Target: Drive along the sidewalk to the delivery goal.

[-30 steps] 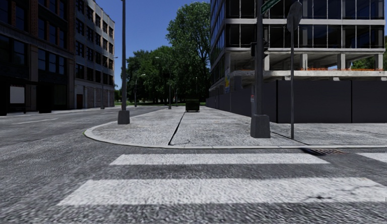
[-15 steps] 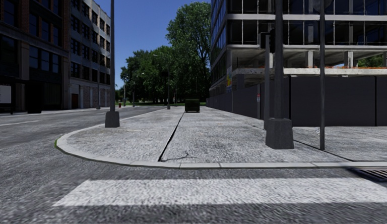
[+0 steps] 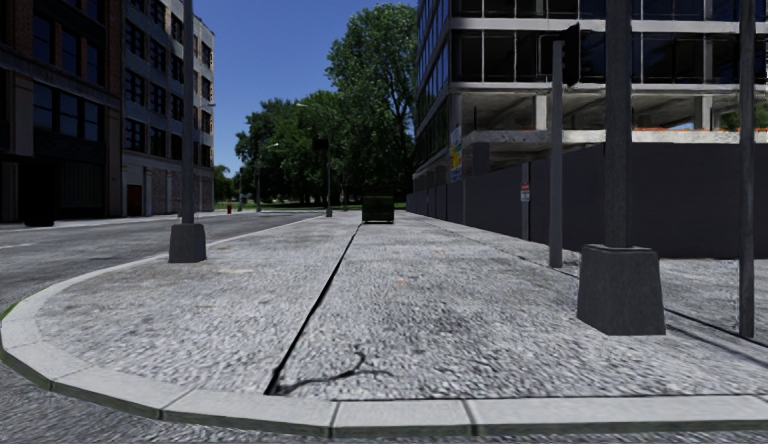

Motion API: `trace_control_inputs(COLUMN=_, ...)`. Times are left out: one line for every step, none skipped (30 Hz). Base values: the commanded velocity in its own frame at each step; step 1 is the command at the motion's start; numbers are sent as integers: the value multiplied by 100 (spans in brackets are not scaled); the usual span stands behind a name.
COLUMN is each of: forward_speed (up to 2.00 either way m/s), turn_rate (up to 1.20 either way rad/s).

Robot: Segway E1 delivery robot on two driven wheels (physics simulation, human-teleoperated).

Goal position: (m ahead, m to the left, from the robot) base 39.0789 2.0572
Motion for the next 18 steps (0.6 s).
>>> trace_control_inputs(forward_speed=200, turn_rate=-29)
trace_control_inputs(forward_speed=200, turn_rate=-29)
trace_control_inputs(forward_speed=200, turn_rate=-29)
trace_control_inputs(forward_speed=200, turn_rate=-29)
trace_control_inputs(forward_speed=200, turn_rate=-29)
trace_control_inputs(forward_speed=200, turn_rate=-29)
trace_control_inputs(forward_speed=200, turn_rate=-29)
trace_control_inputs(forward_speed=200, turn_rate=-29)
trace_control_inputs(forward_speed=200, turn_rate=-29)
trace_control_inputs(forward_speed=200, turn_rate=-27)
trace_control_inputs(forward_speed=200, turn_rate=-25)
trace_control_inputs(forward_speed=200, turn_rate=-25)
trace_control_inputs(forward_speed=200, turn_rate=-25)
trace_control_inputs(forward_speed=200, turn_rate=-22)
trace_control_inputs(forward_speed=200, turn_rate=-22)
trace_control_inputs(forward_speed=200, turn_rate=-21)
trace_control_inputs(forward_speed=200, turn_rate=-21)
trace_control_inputs(forward_speed=200, turn_rate=-20)
